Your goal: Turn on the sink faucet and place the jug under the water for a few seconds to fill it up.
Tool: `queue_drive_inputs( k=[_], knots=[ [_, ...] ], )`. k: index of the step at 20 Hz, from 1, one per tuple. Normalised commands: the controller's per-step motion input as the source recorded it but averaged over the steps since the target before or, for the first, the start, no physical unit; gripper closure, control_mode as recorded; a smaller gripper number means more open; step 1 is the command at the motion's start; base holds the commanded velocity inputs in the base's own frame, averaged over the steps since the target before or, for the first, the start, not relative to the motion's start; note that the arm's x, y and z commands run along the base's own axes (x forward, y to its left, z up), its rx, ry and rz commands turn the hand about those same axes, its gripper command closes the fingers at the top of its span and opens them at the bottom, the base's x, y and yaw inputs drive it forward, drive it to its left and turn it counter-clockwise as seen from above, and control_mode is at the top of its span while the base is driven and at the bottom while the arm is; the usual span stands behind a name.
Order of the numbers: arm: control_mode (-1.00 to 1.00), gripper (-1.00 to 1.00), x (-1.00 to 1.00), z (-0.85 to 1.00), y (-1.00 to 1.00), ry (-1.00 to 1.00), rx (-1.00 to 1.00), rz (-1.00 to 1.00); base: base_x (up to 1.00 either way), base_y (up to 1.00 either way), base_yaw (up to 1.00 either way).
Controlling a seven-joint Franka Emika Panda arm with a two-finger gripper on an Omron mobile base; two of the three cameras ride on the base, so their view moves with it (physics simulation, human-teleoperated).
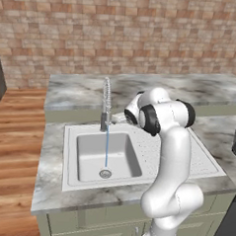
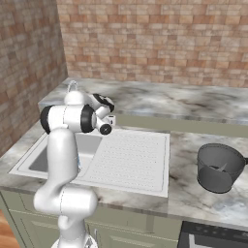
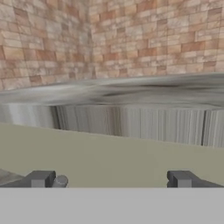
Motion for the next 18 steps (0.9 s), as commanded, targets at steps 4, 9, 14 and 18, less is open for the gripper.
queue_drive_inputs(
  k=[4, 9, 14, 18],
  knots=[
    [-1.00, -1.00, -0.09, 0.18, -1.00, 0.00, 0.00, 0.00, 0.00, 0.00, 0.00],
    [-1.00, -1.00, -0.22, 0.48, -0.99, -0.01, 0.00, 0.01, 0.00, 0.00, 0.00],
    [-1.00, -1.00, -0.32, 0.78, -0.78, -0.08, 0.00, 0.05, 0.00, 0.00, 0.00],
    [-1.00, -1.00, -0.30, 0.87, -0.60, -0.09, 0.01, 0.07, 0.00, 0.00, 0.00]
  ],
)
